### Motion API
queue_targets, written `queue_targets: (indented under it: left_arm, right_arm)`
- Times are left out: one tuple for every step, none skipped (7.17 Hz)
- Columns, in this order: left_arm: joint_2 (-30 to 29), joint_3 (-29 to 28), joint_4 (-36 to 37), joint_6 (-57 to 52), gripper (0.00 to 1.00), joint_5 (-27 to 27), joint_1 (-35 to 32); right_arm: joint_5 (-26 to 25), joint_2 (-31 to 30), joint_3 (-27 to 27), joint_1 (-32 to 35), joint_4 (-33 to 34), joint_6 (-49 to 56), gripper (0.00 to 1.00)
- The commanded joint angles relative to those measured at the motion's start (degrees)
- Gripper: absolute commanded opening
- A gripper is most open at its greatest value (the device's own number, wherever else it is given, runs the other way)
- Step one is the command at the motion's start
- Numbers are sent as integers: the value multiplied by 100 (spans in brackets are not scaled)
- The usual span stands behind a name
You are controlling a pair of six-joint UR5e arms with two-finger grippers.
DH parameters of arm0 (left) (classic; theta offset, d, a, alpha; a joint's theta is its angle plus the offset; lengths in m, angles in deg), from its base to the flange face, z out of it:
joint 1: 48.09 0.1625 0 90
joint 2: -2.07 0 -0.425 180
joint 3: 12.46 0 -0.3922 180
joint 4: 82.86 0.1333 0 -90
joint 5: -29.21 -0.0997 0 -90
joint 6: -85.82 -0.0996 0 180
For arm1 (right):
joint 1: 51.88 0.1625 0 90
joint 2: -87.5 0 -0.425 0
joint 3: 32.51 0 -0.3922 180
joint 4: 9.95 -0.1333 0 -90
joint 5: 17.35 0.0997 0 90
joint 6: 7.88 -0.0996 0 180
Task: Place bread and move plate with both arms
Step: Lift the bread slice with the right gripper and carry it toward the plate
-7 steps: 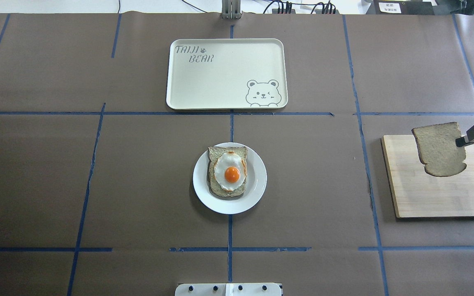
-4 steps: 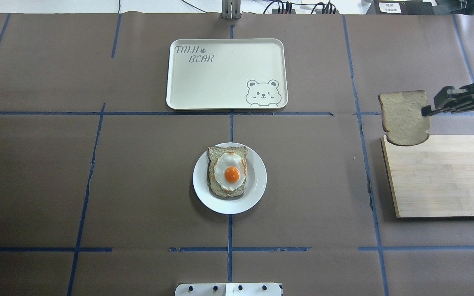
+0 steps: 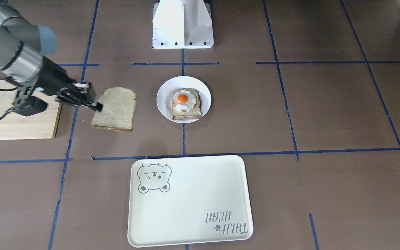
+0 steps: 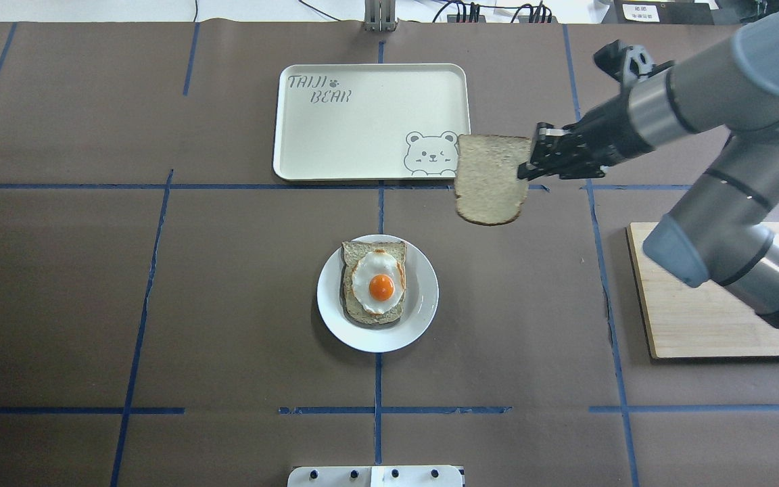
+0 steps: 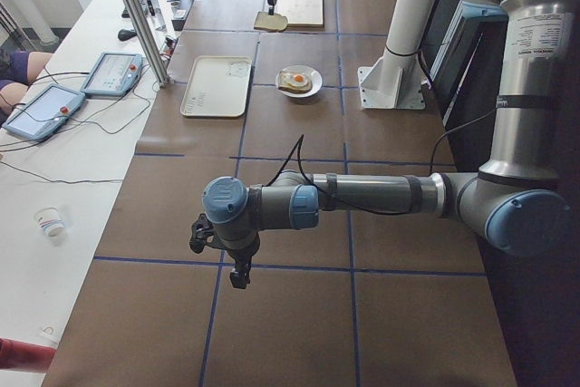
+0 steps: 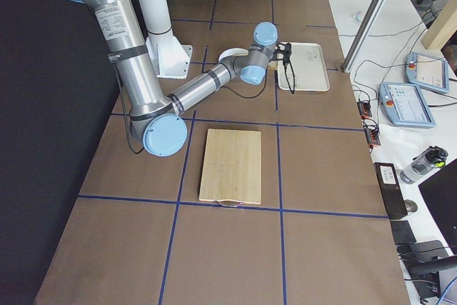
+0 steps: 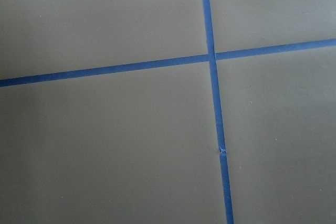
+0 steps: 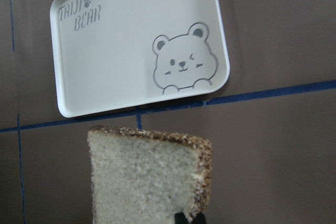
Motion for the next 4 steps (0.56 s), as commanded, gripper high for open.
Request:
queue_targets:
  left_arm:
    - [-1,-18,0,3,100,263,0]
    - [8,-9,0,3,100,273,0]
    - [8,-18,0,3,100,273,0]
    - [8,-18,0,3,100,273,0]
  right_arm:
    - [-1614,362,16,-1310,8,-551,0]
    - [-2021,362,-18,-1689,9,-552,0]
    - [-2538,371,-62,-2111,35,-543,0]
    - [-2708,371,-97,-2289,35,-535,0]
